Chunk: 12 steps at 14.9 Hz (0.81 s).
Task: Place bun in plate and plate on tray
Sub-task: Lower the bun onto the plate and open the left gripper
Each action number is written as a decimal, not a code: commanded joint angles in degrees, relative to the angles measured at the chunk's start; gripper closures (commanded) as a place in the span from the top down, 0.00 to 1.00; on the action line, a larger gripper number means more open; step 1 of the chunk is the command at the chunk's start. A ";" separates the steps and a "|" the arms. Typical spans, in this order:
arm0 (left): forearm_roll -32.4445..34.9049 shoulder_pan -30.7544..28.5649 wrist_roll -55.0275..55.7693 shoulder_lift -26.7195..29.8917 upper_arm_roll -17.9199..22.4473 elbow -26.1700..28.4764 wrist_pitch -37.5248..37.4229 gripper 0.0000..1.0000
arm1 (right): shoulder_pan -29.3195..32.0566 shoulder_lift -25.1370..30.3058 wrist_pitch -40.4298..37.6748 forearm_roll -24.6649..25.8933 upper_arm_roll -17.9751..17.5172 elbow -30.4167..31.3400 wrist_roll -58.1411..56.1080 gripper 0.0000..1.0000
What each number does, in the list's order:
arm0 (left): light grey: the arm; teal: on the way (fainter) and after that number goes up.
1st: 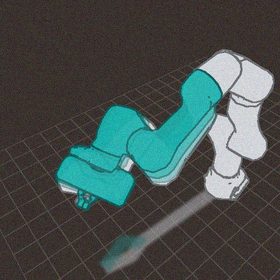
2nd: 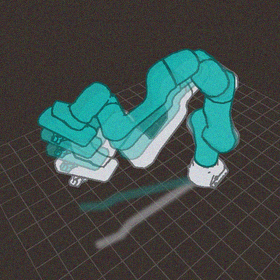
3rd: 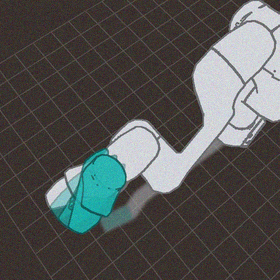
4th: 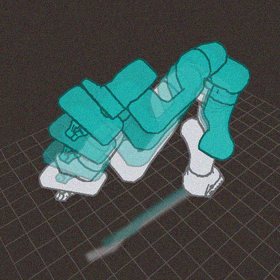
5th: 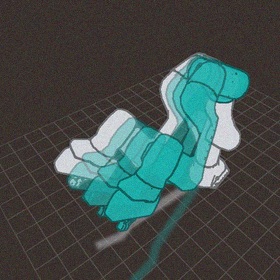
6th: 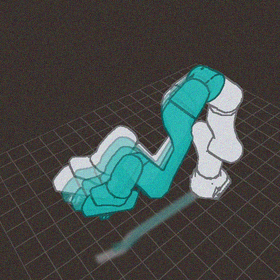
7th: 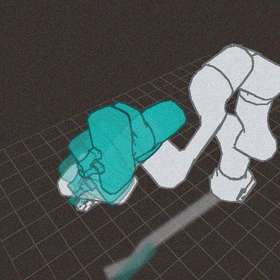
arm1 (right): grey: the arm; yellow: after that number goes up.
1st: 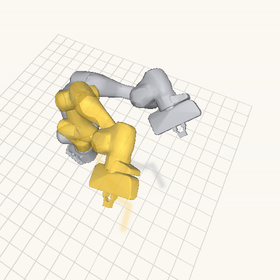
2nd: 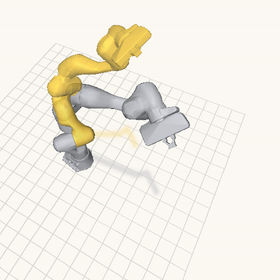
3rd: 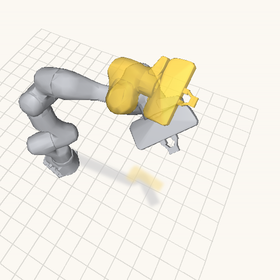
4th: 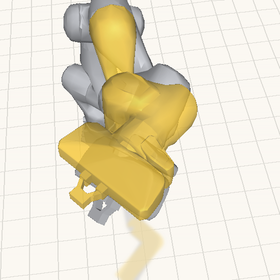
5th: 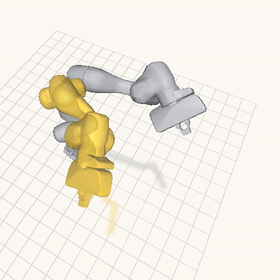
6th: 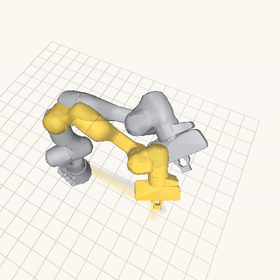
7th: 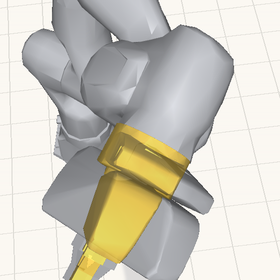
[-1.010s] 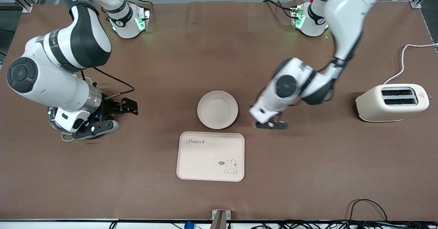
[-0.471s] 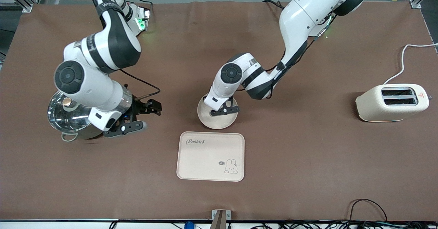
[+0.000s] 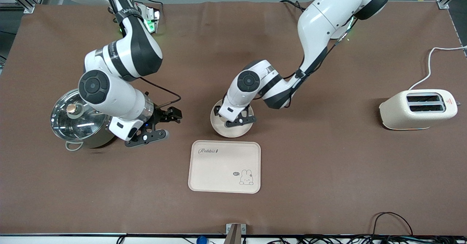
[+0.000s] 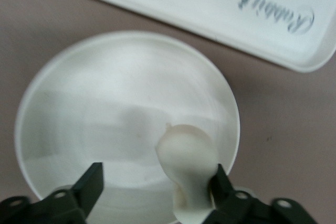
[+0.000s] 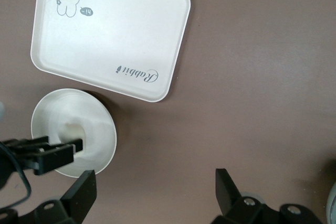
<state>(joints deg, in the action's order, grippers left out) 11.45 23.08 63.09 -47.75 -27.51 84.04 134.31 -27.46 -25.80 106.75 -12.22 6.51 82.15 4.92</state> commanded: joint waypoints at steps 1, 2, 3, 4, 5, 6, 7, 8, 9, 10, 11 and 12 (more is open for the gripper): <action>0.76 -0.14 -0.25 1.70 0.44 0.16 -2.20 1.00 | -1.19 -0.83 0.56 -0.52 0.34 -0.14 0.53 1.00; 0.85 -0.32 -0.34 1.78 0.44 0.16 -2.56 1.00 | -1.37 -1.17 1.61 -0.61 0.43 0.12 0.62 1.00; 0.77 -0.32 -0.25 1.87 0.44 0.16 -2.65 1.00 | -1.54 -1.27 2.14 -0.61 0.43 0.38 0.62 1.00; 0.76 -0.32 -0.34 2.48 0.53 0.34 -3.69 1.00 | -1.89 -1.79 2.32 -0.61 0.43 0.38 1.92 1.00; 1.37 -1.36 -1.82 4.66 0.88 0.42 -7.53 1.00 | -2.42 -2.32 2.41 -0.61 0.34 0.30 3.68 1.00; 2.86 -4.16 -6.19 7.03 0.71 0.34 -12.27 1.00 | -3.12 -2.93 2.93 -0.61 0.34 0.21 5.26 1.00; 2.87 -6.80 -10.41 9.75 0.53 0.34 -16.06 1.00 | -3.48 -3.72 3.81 -0.61 0.34 0.30 5.71 1.00; 2.79 -9.17 -14.02 12.13 0.44 0.42 -19.14 1.00 | -3.74 -4.51 4.77 -0.70 0.34 0.30 5.80 1.00; 2.79 -11.46 -17.53 14.16 0.44 0.43 -21.61 1.00 | -4.53 -5.56 5.56 -0.70 0.34 0.21 5.89 1.00; 2.70 -14.01 -20.87 15.66 0.44 0.43 -23.28 1.00 | -5.23 -6.44 6.09 -0.79 0.34 0.21 6.15 1.00; 2.52 -17.25 -24.47 16.89 0.27 0.60 -23.82 1.00 | -5.85 -7.50 6.71 -0.87 0.34 0.21 6.59 1.00; 2.17 -20.76 -28.25 18.55 -0.69 0.95 -23.92 1.00 | -6.55 -8.38 7.15 -0.88 0.26 0.21 6.68 0.99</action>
<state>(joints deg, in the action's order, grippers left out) 13.70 7.53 40.50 -32.97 -26.95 82.43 111.19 -32.51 -32.61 112.64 -12.30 6.46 82.32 10.39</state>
